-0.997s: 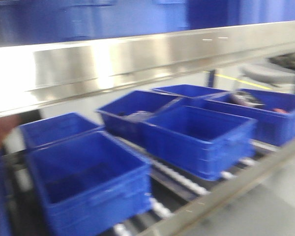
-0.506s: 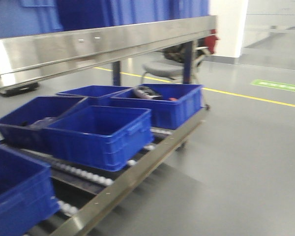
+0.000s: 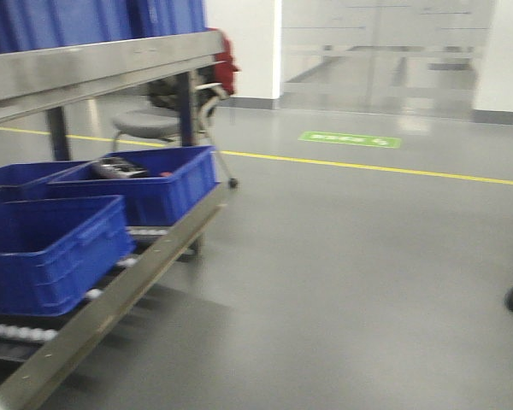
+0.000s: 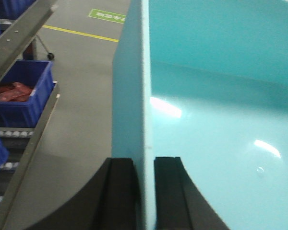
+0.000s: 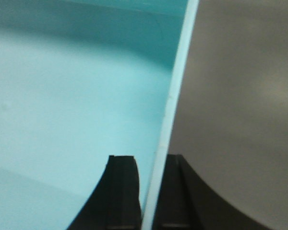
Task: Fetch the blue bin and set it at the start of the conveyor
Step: 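Hold the teal bin with both grippers while turning away from the rack, then carry the teal bin with both grippers across the floor to the red table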
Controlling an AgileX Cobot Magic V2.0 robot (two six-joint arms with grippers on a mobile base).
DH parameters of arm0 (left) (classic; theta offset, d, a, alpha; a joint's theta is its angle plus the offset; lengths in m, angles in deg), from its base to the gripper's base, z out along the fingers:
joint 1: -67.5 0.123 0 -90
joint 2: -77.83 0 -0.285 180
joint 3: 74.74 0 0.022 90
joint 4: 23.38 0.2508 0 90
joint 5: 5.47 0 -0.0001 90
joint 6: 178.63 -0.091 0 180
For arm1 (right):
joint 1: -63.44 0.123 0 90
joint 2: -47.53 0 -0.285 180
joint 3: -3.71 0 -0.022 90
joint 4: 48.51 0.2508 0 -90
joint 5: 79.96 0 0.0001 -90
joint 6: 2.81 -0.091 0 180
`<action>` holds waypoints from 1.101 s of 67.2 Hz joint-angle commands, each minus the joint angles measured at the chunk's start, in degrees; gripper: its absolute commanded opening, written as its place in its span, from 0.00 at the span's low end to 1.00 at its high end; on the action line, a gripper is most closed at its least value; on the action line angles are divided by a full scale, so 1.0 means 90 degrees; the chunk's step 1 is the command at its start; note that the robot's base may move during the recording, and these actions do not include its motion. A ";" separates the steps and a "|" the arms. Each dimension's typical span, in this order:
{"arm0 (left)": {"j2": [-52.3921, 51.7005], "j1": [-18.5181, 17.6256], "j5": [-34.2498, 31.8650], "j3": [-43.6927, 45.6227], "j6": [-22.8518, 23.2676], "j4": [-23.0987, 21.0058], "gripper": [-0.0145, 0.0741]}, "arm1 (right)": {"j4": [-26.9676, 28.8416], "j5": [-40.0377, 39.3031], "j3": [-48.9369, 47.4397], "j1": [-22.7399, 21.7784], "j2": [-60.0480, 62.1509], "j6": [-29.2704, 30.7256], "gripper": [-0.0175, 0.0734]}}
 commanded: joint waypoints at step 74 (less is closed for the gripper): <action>-0.0120 0.0064 -0.0526 0.0083 0.0041 0.0214 0.04 | -0.0434 0.0088 -0.0053 -0.0087 0.0092 0.0176 0.02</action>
